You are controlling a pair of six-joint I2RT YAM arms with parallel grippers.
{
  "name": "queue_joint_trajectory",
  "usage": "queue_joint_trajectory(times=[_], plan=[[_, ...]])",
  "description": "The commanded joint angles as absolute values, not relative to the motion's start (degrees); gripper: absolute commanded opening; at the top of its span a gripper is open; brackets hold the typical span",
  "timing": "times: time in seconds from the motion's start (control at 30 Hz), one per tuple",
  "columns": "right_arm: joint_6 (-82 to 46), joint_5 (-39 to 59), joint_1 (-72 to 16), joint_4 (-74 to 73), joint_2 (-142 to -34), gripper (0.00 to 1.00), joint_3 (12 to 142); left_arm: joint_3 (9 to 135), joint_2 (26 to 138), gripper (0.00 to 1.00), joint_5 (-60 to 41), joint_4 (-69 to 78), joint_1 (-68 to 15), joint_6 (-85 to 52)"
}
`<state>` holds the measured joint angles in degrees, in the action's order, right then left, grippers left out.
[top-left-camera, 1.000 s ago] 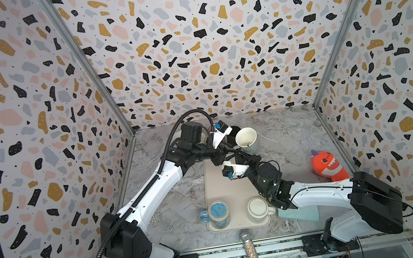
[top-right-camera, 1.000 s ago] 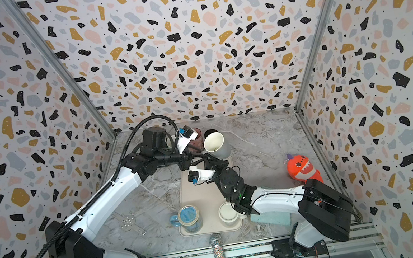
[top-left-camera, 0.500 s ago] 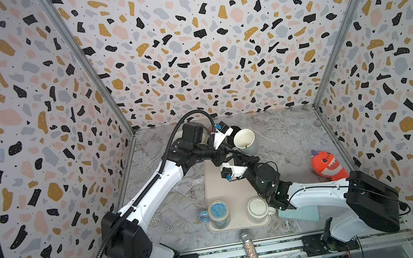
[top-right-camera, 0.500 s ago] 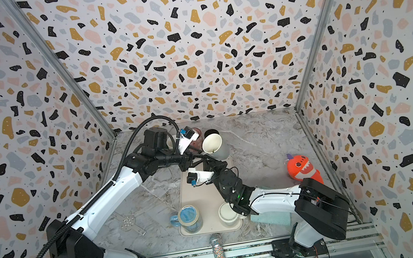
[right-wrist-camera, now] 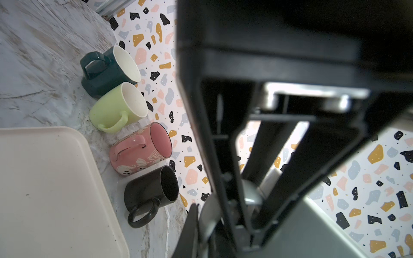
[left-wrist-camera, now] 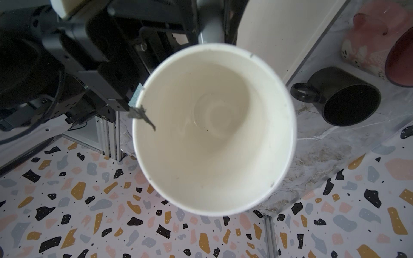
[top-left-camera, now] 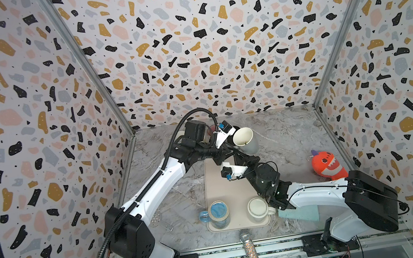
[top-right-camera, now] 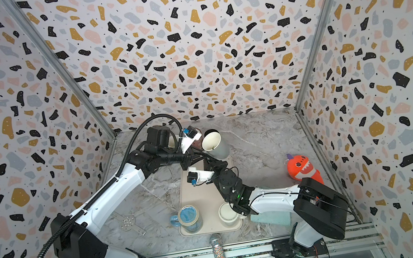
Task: Turn the mug right side up
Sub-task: 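Close the left gripper on the grey mug while the right gripper opens and withdraws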
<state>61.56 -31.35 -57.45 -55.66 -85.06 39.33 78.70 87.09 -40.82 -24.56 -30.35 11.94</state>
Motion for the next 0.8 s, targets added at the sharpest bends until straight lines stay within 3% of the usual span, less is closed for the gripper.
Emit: queue_joint_trajectory(times=[0.0,0.23,0.5,0.77], plan=[[62.2,-32.4,-57.6,-61.9,-83.2,0.0,40.4,79.9,87.8,0.0,-41.9,-26.4,-31.0,10.8],[61.9,-34.5,-57.6,-62.3,-83.2,0.0,40.2,79.6,87.4,0.0,-42.4,-24.9,-30.9,9.7],[62.6,-38.3,-57.5,-63.0,-83.2,0.29,39.8,79.5,87.3,0.0,-40.4,-23.9,-31.0,8.9],[63.6,-41.5,-57.4,-63.3,-81.0,0.35,38.6,80.0,87.9,0.0,-38.9,-22.4,-30.9,8.1]])
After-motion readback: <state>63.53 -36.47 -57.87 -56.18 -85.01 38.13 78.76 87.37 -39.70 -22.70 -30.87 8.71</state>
